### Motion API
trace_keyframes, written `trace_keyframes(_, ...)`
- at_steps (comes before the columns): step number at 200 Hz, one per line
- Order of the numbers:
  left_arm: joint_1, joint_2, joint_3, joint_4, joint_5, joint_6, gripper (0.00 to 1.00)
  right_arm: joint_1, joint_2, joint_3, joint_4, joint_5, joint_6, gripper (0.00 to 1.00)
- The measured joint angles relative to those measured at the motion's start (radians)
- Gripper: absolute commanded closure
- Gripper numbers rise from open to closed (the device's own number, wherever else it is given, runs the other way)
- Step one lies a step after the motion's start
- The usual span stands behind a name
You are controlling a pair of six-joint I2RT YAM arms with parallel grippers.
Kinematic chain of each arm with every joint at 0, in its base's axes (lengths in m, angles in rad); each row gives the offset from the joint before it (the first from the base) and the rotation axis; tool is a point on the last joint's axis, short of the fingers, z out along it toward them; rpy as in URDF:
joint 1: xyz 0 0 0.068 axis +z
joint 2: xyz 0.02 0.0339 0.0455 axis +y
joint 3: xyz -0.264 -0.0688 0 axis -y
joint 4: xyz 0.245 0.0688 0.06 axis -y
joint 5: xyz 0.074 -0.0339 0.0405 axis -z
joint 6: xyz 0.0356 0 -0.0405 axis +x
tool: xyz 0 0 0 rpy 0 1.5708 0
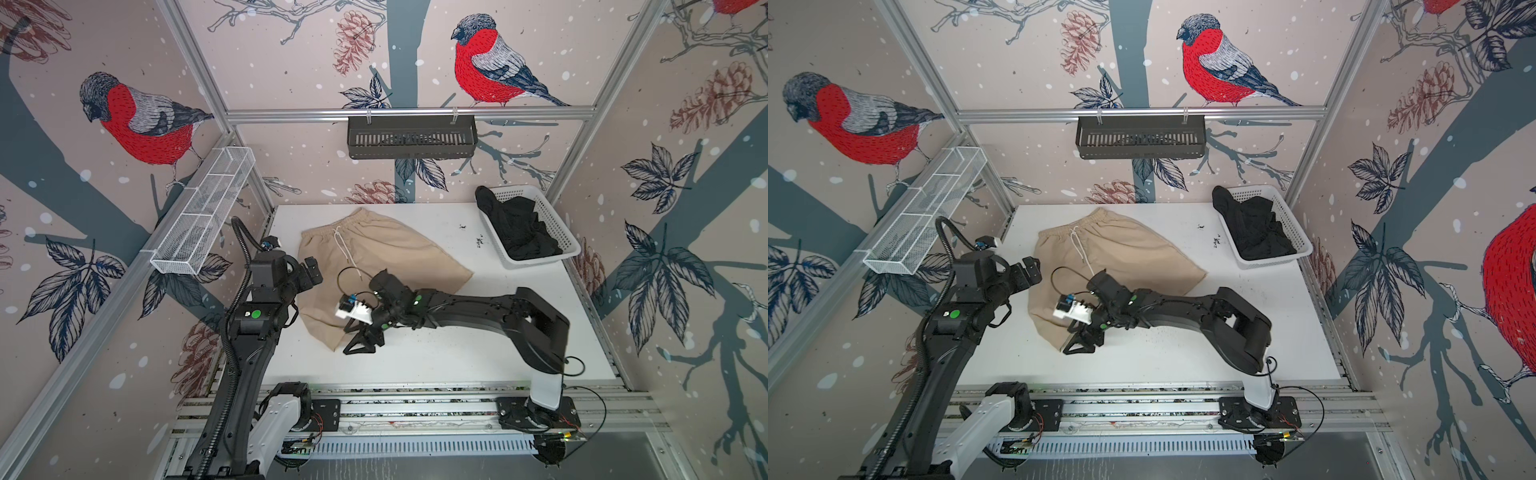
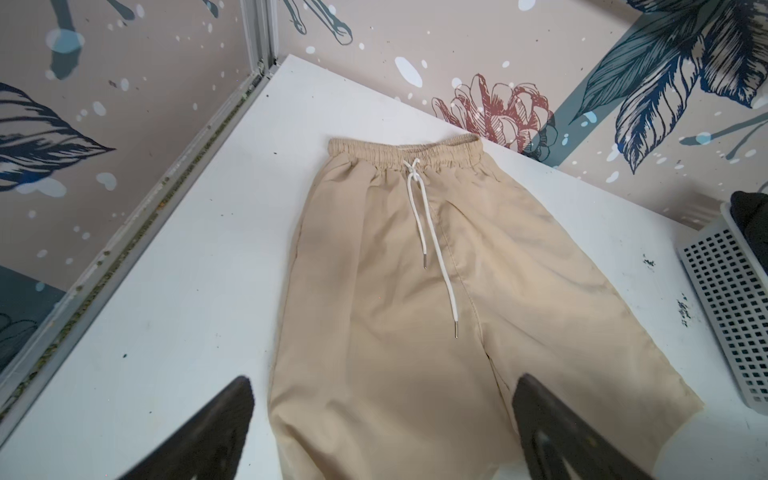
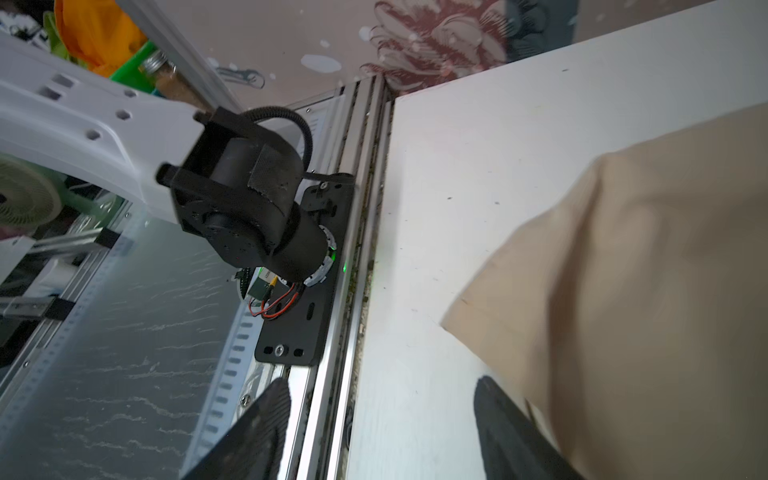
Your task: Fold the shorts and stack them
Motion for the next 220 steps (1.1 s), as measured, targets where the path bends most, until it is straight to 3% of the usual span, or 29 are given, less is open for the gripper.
trace_keyframes(43, -0.039, 0.019, -0.074, 0.025, 0.203, -0.008, 0.02, -0.019, -0.124, -0.119, -0.052, 0.295, -0.045, 0.29)
trace_keyframes(71, -0.127, -0.014, -0.099, -0.012, 0.214, -0.039, 0.02, -0.055, -0.086, -0.105, -0.130, 0.501, -0.137, 0.29)
trace_keyframes(133, -0.137, -0.097, -0.153, 0.006, 0.188, -0.142, 0.02, -0.024, 0.116, 0.042, -0.215, 0.731, -0.351, 0.39)
trace_keyframes(183, -0.137, -0.097, -0.153, 0.006, 0.157, -0.149, 0.02, -0.009, 0.201, 0.117, -0.232, 0.812, -0.415, 0.56)
trace_keyframes(220, -0.132, -0.104, -0.150, 0.000, 0.130, -0.146, 0.02, -0.009, 0.253, 0.184, -0.251, 0.816, -0.435, 0.96)
